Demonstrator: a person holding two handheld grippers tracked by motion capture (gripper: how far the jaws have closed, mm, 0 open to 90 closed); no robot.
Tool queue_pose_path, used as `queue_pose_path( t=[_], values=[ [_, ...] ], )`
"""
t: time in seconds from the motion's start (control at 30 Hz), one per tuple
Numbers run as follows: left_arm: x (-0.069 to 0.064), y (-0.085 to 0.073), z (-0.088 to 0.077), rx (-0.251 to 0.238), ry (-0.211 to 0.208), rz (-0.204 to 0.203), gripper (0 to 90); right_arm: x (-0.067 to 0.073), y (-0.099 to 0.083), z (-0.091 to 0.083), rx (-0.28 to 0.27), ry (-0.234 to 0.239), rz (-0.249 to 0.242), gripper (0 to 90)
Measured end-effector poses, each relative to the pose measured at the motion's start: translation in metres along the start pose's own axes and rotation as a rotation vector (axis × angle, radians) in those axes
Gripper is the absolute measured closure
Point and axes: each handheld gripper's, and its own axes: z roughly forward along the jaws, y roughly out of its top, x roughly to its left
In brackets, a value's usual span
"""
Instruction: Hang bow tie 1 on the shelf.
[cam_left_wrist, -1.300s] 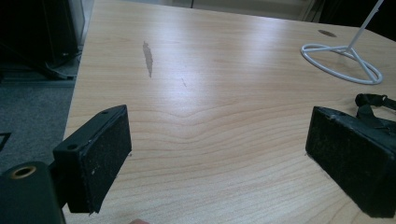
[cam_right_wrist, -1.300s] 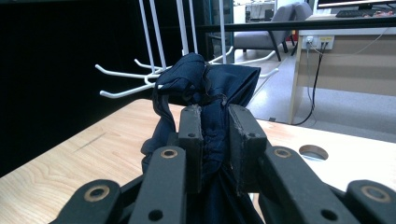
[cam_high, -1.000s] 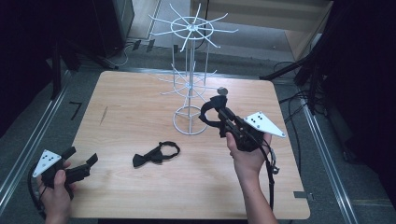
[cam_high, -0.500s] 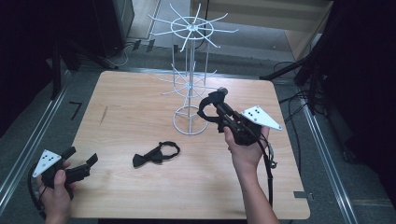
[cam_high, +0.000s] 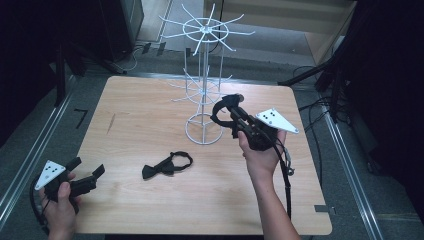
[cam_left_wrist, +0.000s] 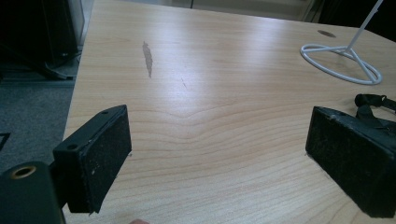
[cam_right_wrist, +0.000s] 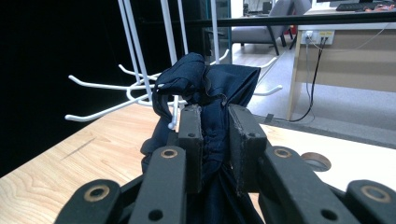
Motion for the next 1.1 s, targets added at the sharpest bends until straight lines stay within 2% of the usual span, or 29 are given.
queue_pose_path(
  t=[0.43,0.7,1.1],
  values=[
    [0.0,0.0,0.0,0.002,0.0,0.0,7.9,-0.004,-0.006,0.017,0.039,-0.004,0.006,77.3],
    [0.0,0.0,0.0,0.003,0.0,0.0,7.9,-0.009,-0.013,0.026,0.07,-0.002,0.033,77.3],
    [0.0,0.0,0.0,0.002,0.002,0.0,7.9,-0.012,-0.022,0.037,0.092,-0.009,0.047,77.2]
  ],
)
